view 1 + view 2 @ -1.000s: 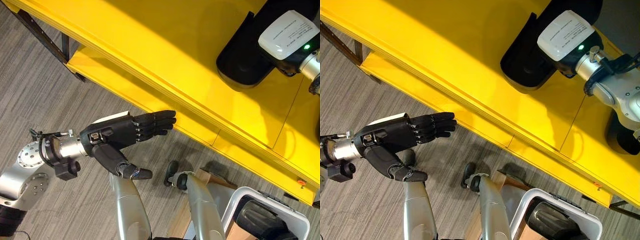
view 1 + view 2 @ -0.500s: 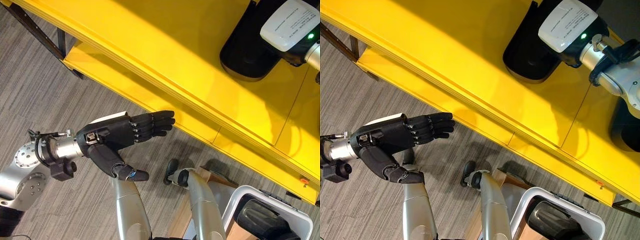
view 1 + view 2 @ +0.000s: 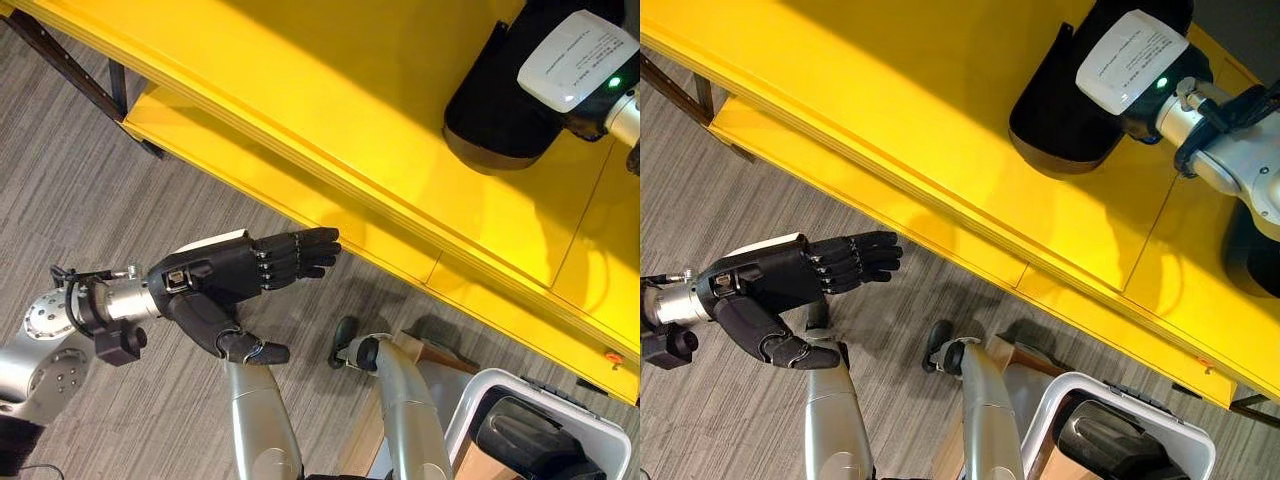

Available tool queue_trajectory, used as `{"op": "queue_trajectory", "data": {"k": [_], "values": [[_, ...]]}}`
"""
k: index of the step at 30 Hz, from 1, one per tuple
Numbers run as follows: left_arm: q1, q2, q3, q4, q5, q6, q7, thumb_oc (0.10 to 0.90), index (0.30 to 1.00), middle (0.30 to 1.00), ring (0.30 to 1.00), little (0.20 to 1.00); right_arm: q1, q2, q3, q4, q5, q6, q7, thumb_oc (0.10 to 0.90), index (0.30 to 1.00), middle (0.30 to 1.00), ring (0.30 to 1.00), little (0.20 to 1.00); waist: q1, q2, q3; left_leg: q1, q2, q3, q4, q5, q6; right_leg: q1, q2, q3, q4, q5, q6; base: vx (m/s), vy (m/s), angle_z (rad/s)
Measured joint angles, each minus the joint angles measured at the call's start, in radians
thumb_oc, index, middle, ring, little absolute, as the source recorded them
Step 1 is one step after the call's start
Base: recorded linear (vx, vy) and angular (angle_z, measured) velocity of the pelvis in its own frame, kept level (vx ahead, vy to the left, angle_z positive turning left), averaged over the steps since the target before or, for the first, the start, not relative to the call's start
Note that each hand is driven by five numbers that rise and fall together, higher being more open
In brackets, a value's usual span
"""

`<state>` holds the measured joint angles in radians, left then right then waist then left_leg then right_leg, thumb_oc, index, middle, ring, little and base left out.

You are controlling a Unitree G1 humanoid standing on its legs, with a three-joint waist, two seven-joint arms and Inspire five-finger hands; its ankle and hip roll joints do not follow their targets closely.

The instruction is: Move parts from the plastic box to the shelf.

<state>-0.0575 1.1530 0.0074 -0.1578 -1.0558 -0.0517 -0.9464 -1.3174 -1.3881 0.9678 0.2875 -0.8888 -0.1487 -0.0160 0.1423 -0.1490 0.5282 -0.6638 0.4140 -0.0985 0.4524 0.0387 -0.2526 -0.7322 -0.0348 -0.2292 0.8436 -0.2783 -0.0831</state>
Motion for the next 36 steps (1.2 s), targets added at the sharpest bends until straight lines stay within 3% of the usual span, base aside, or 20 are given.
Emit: {"op": "queue_trajectory", "data": {"k": [6, 8, 10, 14, 15, 16, 17, 18, 22, 26, 36], "values": [[-0.062, -0.032, -0.015, 0.001, 0.007, 0.014, 0.004, 0.9, 1.0, 1.0, 1.0, 1.0, 0.004, 0.038, -0.001, 0.063, -0.065, -0.024, 0.007, 0.9, 1.0, 1.0, 1.0, 1.0, 0.009, 0.0, 0.0, -0.017, -0.005, -0.009, 0.018, -0.005, 0.004, -0.019, -0.006, -0.003, 0.03, -0.009, -0.003, 0.0, -0.108, 0.02], [-0.218, -0.119, -0.091, 0.06, 0.043, 0.029, 0.014, 0.9, 1.0, 1.0, 1.0, 1.0, -0.07, 0.059, 0.102, 0.139, -0.071, -0.022, 0.001, 0.9, 1.0, 1.0, 1.0, 1.0, 0.02, -0.001, -0.001, -0.013, -0.003, -0.026, 0.013, -0.003, 0.006, -0.008, -0.004, -0.017, 0.029, -0.01, -0.006, 0.0, -0.099, 0.08], [-0.312, -0.175, -0.174, 0.104, 0.097, 0.032, 0.054, 0.9, 1.0, 1.0, 1.0, 1.0, -0.093, 0.062, 0.13, 0.151, -0.07, -0.014, 0.008, 0.9, 1.0, 1.0, 1.0, 1.0, 0.018, -0.008, -0.005, -0.02, 0.007, -0.038, 0.014, -0.002, 0.005, -0.005, 0.007, -0.027, 0.021, -0.011, -0.005, 0.0, -0.01, 0.02], [-0.309, -0.221, -0.263, 0.149, 0.207, 0.039, 0.109, 0.9, 1.0, 1.0, 1.0, 1.0, -0.099, 0.093, 0.131, 0.144, -0.07, 0.017, 0.0, 0.9, 1.0, 1.0, 1.0, 1.0, 0.002, -0.009, -0.005, -0.019, 0.008, -0.039, 0.015, -0.003, 0.003, 0.004, 0.009, -0.028, 0.009, -0.008, -0.005, -0.01, 0.025, 0.0], [-0.307, -0.242, -0.286, 0.16, 0.223, 0.035, 0.124, 0.9, 1.0, 1.0, 1.0, 1.0, -0.091, 0.096, 0.129, 0.134, -0.073, 0.027, -0.001, 0.9, 1.0, 1.0, 1.0, 1.0, -0.018, -0.013, -0.008, -0.016, 0.011, -0.03, 0.018, -0.003, 0.003, 0.005, 0.017, -0.022, 0.003, 0.002, -0.007, -0.02, 0.058, -0.03], [-0.303, -0.269, -0.299, 0.174, 0.249, 0.015, 0.163, 0.9, 1.0, 1.0, 1.0, 1.0, -0.076, 0.125, 0.12, 0.141, -0.076, 0.058, -0.001, 0.9, 1.0, 1.0, 1.0, 1.0, -0.019, -0.012, -0.008, -0.009, 0.018, -0.026, 0.016, -0.003, 0.008, 0.015, 0.035, -0.008, -0.009, 0.006, -0.006, 0.0, 0.035, -0.18], [-0.36, -0.339, -0.389, 0.236, 0.294, 0.001, 0.248, 0.9, 1.0, 1.0, 1.0, 1.0, -0.048, 0.169, 0.104, 0.153, -0.085, 0.093, -0.003, 0.9, 1.0, 1.0, 1.0, 1.0, -0.013, -0.016, -0.01, 0.011, 0.022, -0.012, 0.017, -0.009, 0.012, 0.028, 0.025, -0.007, -0.014, 0.008, 0.005, 0.0, 0.038, -0.22], [-0.408, -0.415, -0.469, 0.264, 0.362, 0.002, 0.323, 0.9, 1.0, 1.0, 1.0, 1.0, -0.052, 0.192, 0.1, 0.147, -0.1, 0.109, -0.006, 0.9, 1.0, 1.0, 1.0, 1.0, -0.037, -0.017, -0.01, 0.005, 0.023, -0.01, 0.027, -0.014, 0.009, 0.03, 0.027, -0.003, -0.021, 0.011, 0.005, 0.0, 0.041, -0.21], [-0.459, -0.528, -0.59, 0.287, 0.448, 0.003, 0.429, 0.9, 1.0, 1.0, 1.0, 1.0, -0.053, 0.25, 0.097, 0.156, -0.133, 0.156, -0.013, 0.9, 1.0, 1.0, 1.0, 1.0, -0.08, -0.019, -0.012, -0.004, 0.025, -0.013, 0.05, -0.027, 0.008, 0.029, 0.03, 0.001, -0.023, 0.016, 0.008, -0.01, 0.02, -0.06], [-0.483, -0.593, -0.611, 0.291, 0.492, 0.011, 0.526, 0.9, 1.0, 1.0, 1.0, 1.0, -0.054, 0.275, 0.097, 0.173, -0.134, 0.185, -0.017, 0.9, 1.0, 1.0, 1.0, 1.0, -0.092, -0.023, -0.01, 0.001, 0.033, -0.013, 0.047, -0.027, 0.008, 0.032, 0.038, 0.001, -0.023, 0.016, 0.007, -0.01, 0.016, -0.03], [-0.51, -0.618, -0.64, 0.316, 0.553, 0.053, 0.62, 0.9, 1.0, 1.0, 1.0, 1.0, -0.054, 0.31, 0.097, 0.227, -0.212, 0.196, -0.021, 0.9, 1.0, 1.0, 1.0, 1.0, -0.094, -0.023, -0.011, 0.005, 0.033, -0.004, 0.046, -0.027, 0.008, 0.034, 0.038, 0.008, -0.029, 0.021, 0.01, 0.0, 0.026, 0.0]]}}
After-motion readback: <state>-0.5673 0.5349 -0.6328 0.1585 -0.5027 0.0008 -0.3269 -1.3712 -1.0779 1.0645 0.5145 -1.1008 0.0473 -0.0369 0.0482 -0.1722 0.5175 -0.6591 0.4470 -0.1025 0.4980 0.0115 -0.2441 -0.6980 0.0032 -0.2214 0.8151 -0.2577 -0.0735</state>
